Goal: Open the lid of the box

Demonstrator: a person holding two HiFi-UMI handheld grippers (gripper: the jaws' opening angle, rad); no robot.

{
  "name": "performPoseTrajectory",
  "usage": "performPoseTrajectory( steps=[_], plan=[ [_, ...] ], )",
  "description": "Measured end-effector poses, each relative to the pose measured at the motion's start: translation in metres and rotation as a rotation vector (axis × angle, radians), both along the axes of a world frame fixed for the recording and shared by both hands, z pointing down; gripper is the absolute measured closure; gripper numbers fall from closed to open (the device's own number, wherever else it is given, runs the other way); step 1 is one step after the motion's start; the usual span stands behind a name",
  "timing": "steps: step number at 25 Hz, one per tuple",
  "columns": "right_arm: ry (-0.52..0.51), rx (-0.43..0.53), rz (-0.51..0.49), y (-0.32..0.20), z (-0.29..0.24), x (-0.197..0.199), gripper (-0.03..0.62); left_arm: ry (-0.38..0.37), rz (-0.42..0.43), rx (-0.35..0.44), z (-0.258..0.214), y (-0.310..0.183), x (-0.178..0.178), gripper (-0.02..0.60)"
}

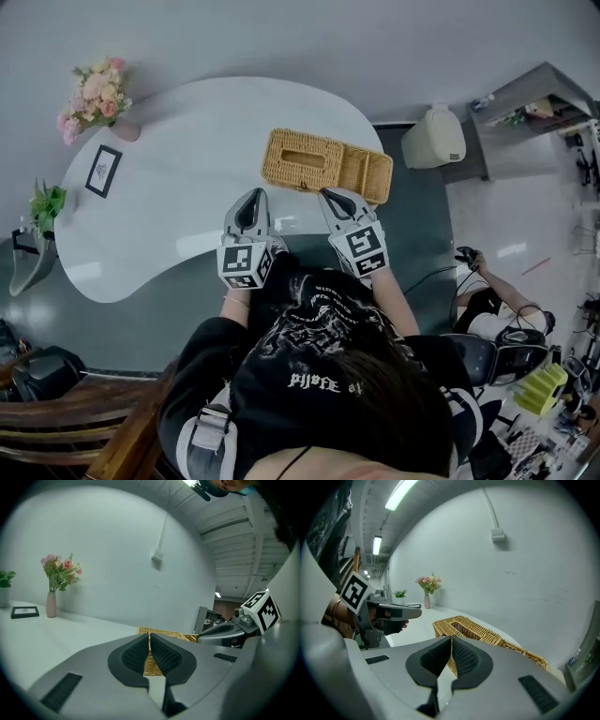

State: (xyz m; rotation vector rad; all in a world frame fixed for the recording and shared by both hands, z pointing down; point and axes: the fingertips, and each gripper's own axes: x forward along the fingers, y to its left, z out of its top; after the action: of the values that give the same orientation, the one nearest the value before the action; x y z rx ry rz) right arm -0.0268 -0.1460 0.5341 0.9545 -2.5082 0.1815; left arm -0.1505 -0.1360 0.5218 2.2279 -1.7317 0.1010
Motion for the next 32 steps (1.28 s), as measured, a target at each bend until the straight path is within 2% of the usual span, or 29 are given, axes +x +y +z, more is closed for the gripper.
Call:
performPoseTrajectory(
  steps=[3, 8, 13, 20, 25, 32],
  plan=[
    [0.033, -0.017, -0.031, -0.002, 0.003, -0.012, 0.55, 0.001, 0.034, 0.0, 0.002, -0.01, -0.01, 0.555],
    [0.063, -0.033, -0.016, -0.009, 0.004, -0.022, 0.513, -0.001, 0.083, -0.011, 0.006, -0.02, -0.021, 0.555],
    [0.142, -0.024, -0.061, -0.007, 0.008, -0.034, 0.447, 0.002, 0.099, -0.02, 0.009, -0.024, -0.026, 0.555],
    [0.215, -0.012, -0.123, -0.009, 0.012, -0.044, 0.447, 0.007, 0.085, -0.027, 0.011, -0.024, -0.024, 0.555],
    [0.293, -0.031, -0.207, -0.013, 0.018, -0.045, 0.455, 0.007, 0.051, -0.03, 0.007, -0.029, -0.023, 0.555],
    [0.329, -0.119, -0.308, -0.014, 0.027, -0.046, 0.495, -0.009, 0.007, -0.033, 0.002, -0.037, -0.034, 0.555]
  ],
)
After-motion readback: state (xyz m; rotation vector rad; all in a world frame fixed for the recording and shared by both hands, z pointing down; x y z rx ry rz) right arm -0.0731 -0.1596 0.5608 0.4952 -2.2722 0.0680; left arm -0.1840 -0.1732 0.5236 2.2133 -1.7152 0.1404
